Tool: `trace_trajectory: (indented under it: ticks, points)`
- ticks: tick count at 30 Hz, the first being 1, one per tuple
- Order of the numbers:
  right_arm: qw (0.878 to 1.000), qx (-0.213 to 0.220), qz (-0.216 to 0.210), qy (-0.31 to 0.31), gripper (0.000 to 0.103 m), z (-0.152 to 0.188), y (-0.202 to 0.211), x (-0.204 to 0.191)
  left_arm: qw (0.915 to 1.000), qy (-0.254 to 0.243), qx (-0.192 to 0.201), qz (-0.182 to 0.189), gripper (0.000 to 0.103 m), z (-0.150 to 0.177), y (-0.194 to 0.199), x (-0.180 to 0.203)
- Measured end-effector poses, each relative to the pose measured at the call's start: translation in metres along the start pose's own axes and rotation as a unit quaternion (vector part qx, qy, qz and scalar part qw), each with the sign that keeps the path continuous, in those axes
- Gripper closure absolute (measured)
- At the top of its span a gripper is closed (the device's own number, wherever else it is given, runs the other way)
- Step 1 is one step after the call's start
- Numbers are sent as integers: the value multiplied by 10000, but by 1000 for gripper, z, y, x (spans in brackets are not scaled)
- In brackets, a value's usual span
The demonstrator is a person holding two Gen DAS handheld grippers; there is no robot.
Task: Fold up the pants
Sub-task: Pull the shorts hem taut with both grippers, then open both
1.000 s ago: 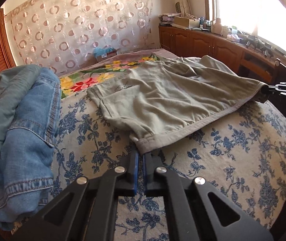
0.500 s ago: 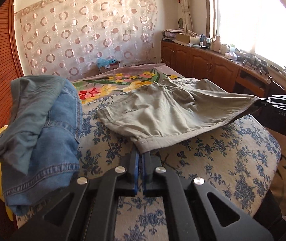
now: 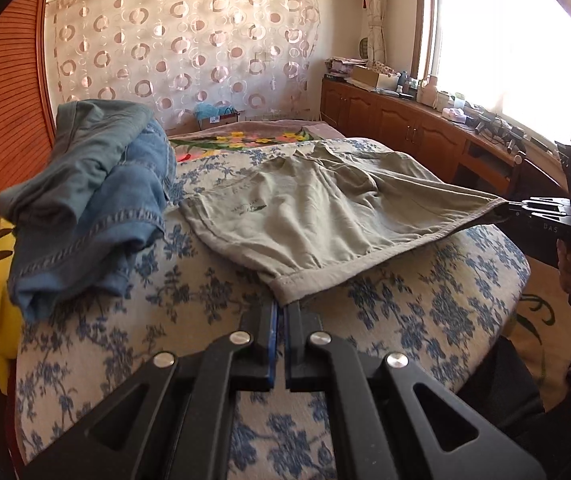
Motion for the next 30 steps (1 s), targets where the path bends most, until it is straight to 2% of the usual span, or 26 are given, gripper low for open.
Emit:
trace_trajectory:
  ticks: [13,25,30]
  points:
    - [9997,-125,-117,-190,103,28,16,3,9997,253,-16,18,103,26,13,14]
    - [9990,-213,-164,-360,102,36,12,3,9991,334,7,-269,103,32,21,12]
    - [9986,-178,-205,-448,100,34,20,2,9990,357,53,-253,97,28,27,9]
Point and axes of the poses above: each gripper's, at about its wrist camera, not at the fingertips, and y roughly against the way its jaws point, x to its right, z to its underside, the point moved 2 cm from there along -y, roughly the way its jaws point, and after that the axes turned 15 degrees about z, right-handed, at the moved point
